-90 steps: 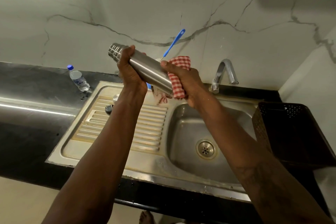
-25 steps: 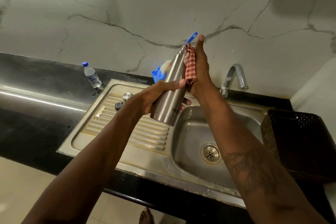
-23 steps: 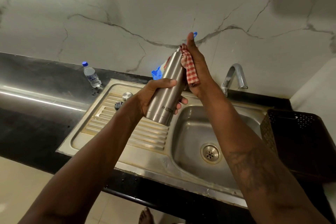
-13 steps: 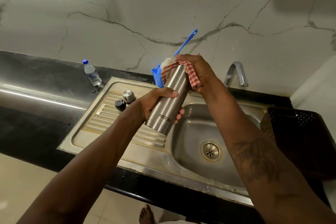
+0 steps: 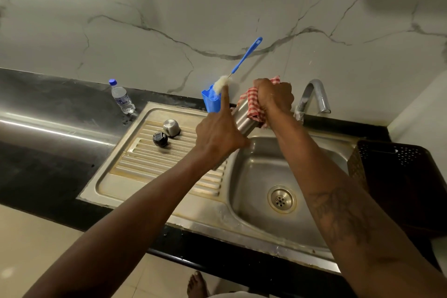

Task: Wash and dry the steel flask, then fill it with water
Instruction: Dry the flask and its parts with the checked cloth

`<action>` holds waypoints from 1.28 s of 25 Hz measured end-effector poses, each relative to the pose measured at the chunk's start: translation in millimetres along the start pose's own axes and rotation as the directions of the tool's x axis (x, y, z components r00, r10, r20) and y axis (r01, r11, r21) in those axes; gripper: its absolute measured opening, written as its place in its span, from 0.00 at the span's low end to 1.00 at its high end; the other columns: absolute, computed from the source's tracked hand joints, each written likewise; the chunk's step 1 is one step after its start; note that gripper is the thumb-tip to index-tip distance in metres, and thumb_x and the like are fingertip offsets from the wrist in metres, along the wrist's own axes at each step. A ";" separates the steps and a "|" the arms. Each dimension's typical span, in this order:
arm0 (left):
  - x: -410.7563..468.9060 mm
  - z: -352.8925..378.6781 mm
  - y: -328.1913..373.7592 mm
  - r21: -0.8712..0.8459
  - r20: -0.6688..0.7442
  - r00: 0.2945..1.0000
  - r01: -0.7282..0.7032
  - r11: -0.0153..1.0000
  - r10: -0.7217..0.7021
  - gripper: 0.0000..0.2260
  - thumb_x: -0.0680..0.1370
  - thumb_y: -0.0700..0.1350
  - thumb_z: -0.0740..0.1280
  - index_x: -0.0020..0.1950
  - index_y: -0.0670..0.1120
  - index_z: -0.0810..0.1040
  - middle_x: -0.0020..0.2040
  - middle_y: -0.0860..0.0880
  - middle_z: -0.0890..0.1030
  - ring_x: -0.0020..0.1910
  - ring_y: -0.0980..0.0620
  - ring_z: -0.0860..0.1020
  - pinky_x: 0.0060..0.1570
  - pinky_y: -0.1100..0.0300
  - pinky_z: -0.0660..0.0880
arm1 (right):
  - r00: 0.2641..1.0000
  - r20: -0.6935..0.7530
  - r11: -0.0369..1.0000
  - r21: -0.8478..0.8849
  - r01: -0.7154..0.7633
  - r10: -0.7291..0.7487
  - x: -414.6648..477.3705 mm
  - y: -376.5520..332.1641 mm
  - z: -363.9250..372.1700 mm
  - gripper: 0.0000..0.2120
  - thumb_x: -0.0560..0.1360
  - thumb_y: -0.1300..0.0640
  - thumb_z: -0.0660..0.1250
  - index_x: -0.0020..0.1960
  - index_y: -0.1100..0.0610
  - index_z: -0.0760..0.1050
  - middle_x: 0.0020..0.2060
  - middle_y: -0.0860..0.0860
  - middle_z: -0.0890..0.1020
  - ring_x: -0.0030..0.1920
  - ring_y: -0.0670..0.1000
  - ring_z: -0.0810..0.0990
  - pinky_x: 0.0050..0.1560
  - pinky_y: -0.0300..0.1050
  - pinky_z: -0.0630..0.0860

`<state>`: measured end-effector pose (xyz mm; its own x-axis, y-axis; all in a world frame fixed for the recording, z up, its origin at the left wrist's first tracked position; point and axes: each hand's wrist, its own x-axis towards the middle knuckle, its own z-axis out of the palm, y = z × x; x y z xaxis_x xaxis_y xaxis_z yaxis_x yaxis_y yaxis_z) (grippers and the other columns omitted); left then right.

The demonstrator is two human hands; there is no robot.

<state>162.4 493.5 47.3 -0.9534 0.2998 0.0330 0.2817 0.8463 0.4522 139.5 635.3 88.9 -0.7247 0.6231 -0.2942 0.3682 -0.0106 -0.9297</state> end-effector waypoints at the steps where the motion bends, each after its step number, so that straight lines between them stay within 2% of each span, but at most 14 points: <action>1: 1.0 2.2 -3.6 0.105 -0.074 0.995 -0.056 0.993 0.064 0.64 0.66 0.52 0.80 0.84 0.55 0.33 0.47 0.47 0.79 0.38 0.47 0.78 0.41 0.51 0.78 | 0.998 -0.059 1.000 0.000 0.029 -0.029 -0.4 3.9 1.1 0.15 0.76 0.43 0.68 0.50 0.55 0.72 0.45 0.52 0.81 0.42 0.52 0.82 0.44 0.50 0.83; 3: 12.0 -3.1 -15.4 0.185 -0.144 0.978 -0.122 0.975 0.150 0.58 0.67 0.53 0.79 0.85 0.56 0.42 0.48 0.44 0.82 0.37 0.48 0.77 0.40 0.54 0.76 | 0.998 -0.067 0.986 0.164 -0.009 0.020 -1.8 12.3 -0.6 0.19 0.80 0.37 0.63 0.49 0.54 0.73 0.45 0.51 0.81 0.43 0.52 0.83 0.42 0.50 0.82; 6: 20.4 -14.7 -23.0 -0.288 -0.155 0.985 -0.115 0.951 0.072 0.44 0.62 0.60 0.80 0.74 0.59 0.65 0.56 0.47 0.82 0.45 0.48 0.82 0.46 0.52 0.81 | 0.977 0.202 0.908 0.394 -0.140 0.063 -4.8 26.3 1.7 0.28 0.82 0.33 0.58 0.58 0.58 0.78 0.51 0.56 0.86 0.48 0.55 0.87 0.46 0.53 0.84; 9: 26.1 -22.9 -19.3 -0.769 0.014 1.000 0.017 0.639 -0.010 0.36 0.61 0.60 0.78 0.67 0.56 0.73 0.61 0.45 0.80 0.53 0.44 0.84 0.50 0.45 0.84 | 0.891 0.418 0.854 0.515 -0.070 -0.178 -20.2 36.3 18.6 0.32 0.81 0.32 0.57 0.70 0.57 0.73 0.59 0.61 0.84 0.57 0.59 0.85 0.61 0.62 0.81; 11: 25.8 -28.9 -18.8 -0.898 0.166 0.986 0.147 0.414 0.009 0.27 0.72 0.61 0.74 0.67 0.49 0.78 0.61 0.39 0.82 0.54 0.41 0.84 0.57 0.42 0.83 | 0.843 0.473 0.872 0.489 -0.008 -0.257 -28.5 31.5 23.5 0.32 0.78 0.33 0.62 0.69 0.57 0.73 0.58 0.60 0.84 0.56 0.59 0.85 0.61 0.62 0.81; 13: 21.2 -37.1 -13.0 -0.914 0.204 0.977 0.215 0.343 -0.067 0.24 0.84 0.66 0.58 0.63 0.48 0.80 0.56 0.40 0.86 0.54 0.40 0.86 0.62 0.39 0.80 | 0.846 0.448 0.935 0.321 0.150 -0.290 -37.6 25.6 26.8 0.35 0.71 0.32 0.70 0.68 0.55 0.74 0.53 0.55 0.86 0.51 0.53 0.87 0.56 0.56 0.83; 16: 23.4 -45.6 -7.8 -0.931 0.121 0.984 0.157 0.329 -0.128 0.27 0.85 0.66 0.44 0.59 0.53 0.78 0.50 0.46 0.88 0.52 0.46 0.87 0.57 0.47 0.84 | 0.868 0.367 0.942 0.161 0.294 -0.333 -39.8 22.6 33.9 0.29 0.72 0.40 0.76 0.67 0.51 0.72 0.52 0.47 0.84 0.48 0.46 0.85 0.49 0.43 0.81; 18: 29.3 -57.8 -5.7 -0.956 0.110 0.988 0.134 0.260 -0.107 0.30 0.83 0.70 0.51 0.64 0.49 0.79 0.56 0.42 0.87 0.57 0.42 0.86 0.58 0.46 0.83 | 0.825 0.381 0.896 0.017 0.445 -0.417 -39.5 18.9 37.2 0.32 0.70 0.43 0.79 0.68 0.49 0.69 0.55 0.46 0.82 0.50 0.45 0.83 0.50 0.41 0.79; 20: 33.5 -69.0 -4.7 -0.941 0.067 0.986 0.114 0.317 -0.153 0.30 0.75 0.71 0.67 0.64 0.49 0.79 0.56 0.43 0.86 0.56 0.43 0.86 0.56 0.48 0.84 | 0.779 0.397 0.803 -0.150 0.577 -0.486 -38.7 21.4 43.9 0.38 0.67 0.41 0.81 0.70 0.50 0.68 0.56 0.47 0.81 0.51 0.45 0.81 0.54 0.42 0.78; 23: 38.3 -65.8 -7.0 -0.906 -0.020 0.950 0.114 0.407 -0.311 0.24 0.67 0.56 0.84 0.56 0.50 0.79 0.49 0.49 0.87 0.47 0.49 0.87 0.46 0.52 0.85 | 0.771 0.331 0.732 -0.263 0.629 -0.544 -48.2 27.2 52.7 0.34 0.71 0.41 0.77 0.70 0.52 0.69 0.56 0.49 0.82 0.53 0.45 0.78 0.62 0.46 0.74; 26: 43.2 -55.5 -14.9 -0.983 0.029 0.923 0.097 0.158 -0.383 0.21 0.67 0.45 0.84 0.55 0.44 0.81 0.45 0.47 0.87 0.44 0.46 0.87 0.44 0.50 0.85 | 0.720 0.422 0.564 -0.447 0.694 -0.551 -49.0 9.6 50.1 0.35 0.73 0.39 0.75 0.72 0.55 0.67 0.59 0.52 0.80 0.54 0.47 0.76 0.59 0.42 0.68; 28: 46.6 -52.1 -22.9 -0.998 0.069 0.938 0.069 -0.014 -0.339 0.20 0.66 0.40 0.83 0.54 0.41 0.80 0.43 0.45 0.85 0.43 0.44 0.86 0.45 0.50 0.83 | 0.717 0.538 0.449 -0.558 0.697 -0.444 -43.6 -11.5 45.0 0.37 0.69 0.38 0.77 0.70 0.56 0.69 0.59 0.53 0.81 0.56 0.50 0.80 0.60 0.45 0.72; 30: 50.7 -49.1 -30.4 -0.991 0.072 0.976 0.046 -0.128 -0.204 0.19 0.64 0.38 0.82 0.51 0.43 0.79 0.45 0.44 0.81 0.44 0.44 0.82 0.49 0.47 0.81 | 0.728 0.623 0.509 -0.546 0.666 -0.284 -35.9 -28.3 38.8 0.36 0.63 0.41 0.81 0.64 0.55 0.74 0.53 0.51 0.83 0.51 0.51 0.83 0.57 0.49 0.80; 32: 46.4 -51.0 -31.0 -0.981 0.049 0.995 0.030 -0.192 -0.092 0.16 0.67 0.35 0.77 0.51 0.44 0.77 0.47 0.44 0.80 0.44 0.46 0.81 0.49 0.49 0.80 | 0.665 0.735 0.719 -0.390 0.575 -0.132 -25.7 -32.4 31.3 0.31 0.60 0.48 0.82 0.60 0.58 0.78 0.47 0.52 0.87 0.46 0.53 0.87 0.54 0.55 0.84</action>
<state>103.9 458.7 80.2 -0.9690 0.2416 -0.0526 -0.1887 -0.5855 0.7884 128.1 595.1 119.6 -0.9587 -0.1593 -0.2356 0.0756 0.6559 -0.7511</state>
